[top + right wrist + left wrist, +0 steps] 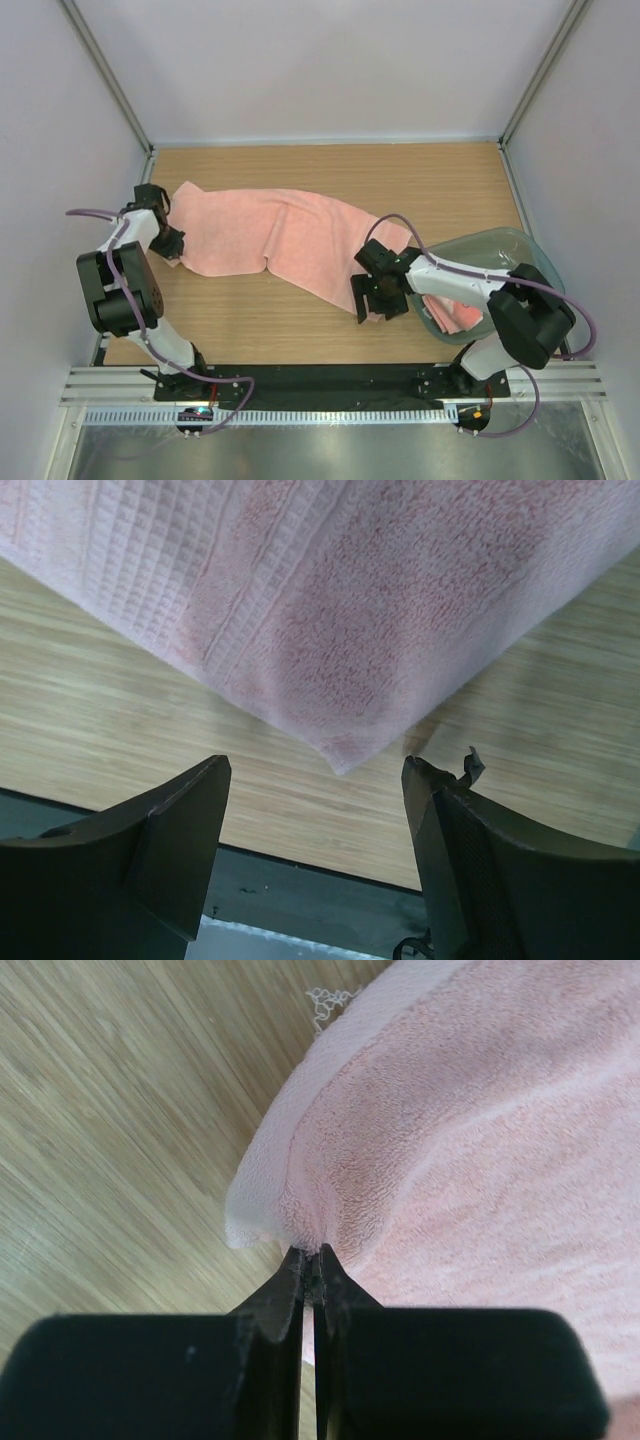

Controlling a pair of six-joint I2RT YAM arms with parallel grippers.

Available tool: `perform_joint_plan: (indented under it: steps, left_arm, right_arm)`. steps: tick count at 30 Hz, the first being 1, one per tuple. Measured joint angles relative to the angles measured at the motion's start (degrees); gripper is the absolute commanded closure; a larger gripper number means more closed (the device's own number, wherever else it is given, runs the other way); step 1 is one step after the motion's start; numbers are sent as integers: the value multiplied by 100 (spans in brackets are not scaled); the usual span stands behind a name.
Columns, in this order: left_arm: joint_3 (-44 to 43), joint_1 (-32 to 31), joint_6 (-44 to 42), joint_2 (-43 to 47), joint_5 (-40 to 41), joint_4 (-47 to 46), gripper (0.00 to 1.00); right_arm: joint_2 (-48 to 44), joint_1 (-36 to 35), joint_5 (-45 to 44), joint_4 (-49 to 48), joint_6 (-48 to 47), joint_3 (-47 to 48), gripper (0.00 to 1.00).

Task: Roll the towels
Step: Flatten the towel

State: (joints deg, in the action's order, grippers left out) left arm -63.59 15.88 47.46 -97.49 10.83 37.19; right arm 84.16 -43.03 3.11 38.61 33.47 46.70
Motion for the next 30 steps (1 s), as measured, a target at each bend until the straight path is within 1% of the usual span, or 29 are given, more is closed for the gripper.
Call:
perform_joint_plan:
  steps: [3, 6, 9, 10, 11, 12, 14, 15, 17, 22, 25, 28, 30]
  left_arm:
    - [0, -48, -17, 131, -68, 35, 100]
    - [7, -79, -37, 216, -153, 68, 100]
    - [55, -111, -83, 332, -227, 90, 100]
    - [72, -127, -101, 376, -251, 98, 100]
    - [92, -142, -120, 417, -273, 101, 100]
    - [105, -155, -127, 448, -306, 109, 100]
    - [111, -177, -142, 485, -345, 127, 100]
    - [114, -181, -144, 498, -356, 129, 100]
    - [116, -184, -153, 527, -387, 153, 100]
    - [140, -188, -271, 752, -503, 251, 100]
    - [234, -188, -452, 1141, -634, 400, 100]
    - [286, -190, -739, 1718, -848, 702, 100]
    - [240, -195, -885, 2020, -949, 933, 100]
  right_arm:
    - [240, -42, -66, -90, 87, 0, 27]
    - [302, -42, -129, -79, 168, 28, 32]
    - [393, -42, -227, -31, 221, 85, 47]
    - [435, -42, -264, 0, 227, 116, 59]
    - [479, -42, -304, 26, 216, 153, 65]
    - [520, -42, -339, 28, 234, 179, 75]
    - [577, -44, -361, 22, 243, 225, 82]
    - [595, -50, -358, 17, 247, 243, 90]
    - [627, -59, -354, 17, 229, 273, 98]
    - [627, -74, -378, 66, 195, 317, 99]
    - [505, -81, -562, 162, 151, 378, 99]
    - [142, -50, -776, 584, 59, 717, 99]
    - [-46, 151, -739, 868, -81, 1252, 99]
